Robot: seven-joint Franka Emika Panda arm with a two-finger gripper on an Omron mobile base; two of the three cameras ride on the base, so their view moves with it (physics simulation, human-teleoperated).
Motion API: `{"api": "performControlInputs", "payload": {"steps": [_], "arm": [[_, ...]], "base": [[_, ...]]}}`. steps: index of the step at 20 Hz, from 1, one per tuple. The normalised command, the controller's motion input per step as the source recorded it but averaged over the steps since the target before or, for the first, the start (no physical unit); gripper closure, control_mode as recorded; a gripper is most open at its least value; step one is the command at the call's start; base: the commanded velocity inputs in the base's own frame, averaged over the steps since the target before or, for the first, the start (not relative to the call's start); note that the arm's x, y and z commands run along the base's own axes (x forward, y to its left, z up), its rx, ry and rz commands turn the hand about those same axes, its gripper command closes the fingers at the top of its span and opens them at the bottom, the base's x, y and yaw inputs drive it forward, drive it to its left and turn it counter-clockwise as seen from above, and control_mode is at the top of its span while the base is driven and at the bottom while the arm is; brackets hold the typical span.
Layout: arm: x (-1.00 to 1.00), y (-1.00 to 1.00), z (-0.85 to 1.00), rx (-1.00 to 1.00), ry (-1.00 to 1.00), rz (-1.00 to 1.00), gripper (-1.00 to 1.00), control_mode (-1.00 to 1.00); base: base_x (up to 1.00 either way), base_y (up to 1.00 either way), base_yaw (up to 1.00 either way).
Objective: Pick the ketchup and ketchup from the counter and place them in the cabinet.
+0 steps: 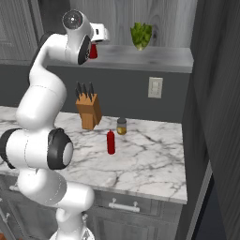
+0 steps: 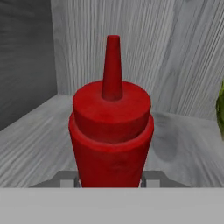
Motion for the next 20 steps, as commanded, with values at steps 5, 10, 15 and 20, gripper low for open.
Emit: {"api": "performControlInputs", "payload": {"steps": [5,10,15,20], "arm": [[0.36,-0.01,-0.27,0.00,0.00,0.00,-1.00,-1.00],[0.13,-0.06,-0.13,0.00,0.00,0.00,-1.00,-1.00],[-0.01,-0.04,-0.01,0.00,-0.01,0.00,-1.00,-1.00],[-0.35,0.00,0.00,0.00,-0.08,0.00,-1.00,-1.00]], "base": [[0.00,0.00,0.00],[0.00,0.00,0.00],[0.00,0.00,0.00],[0.00,0.00,0.00]]}}
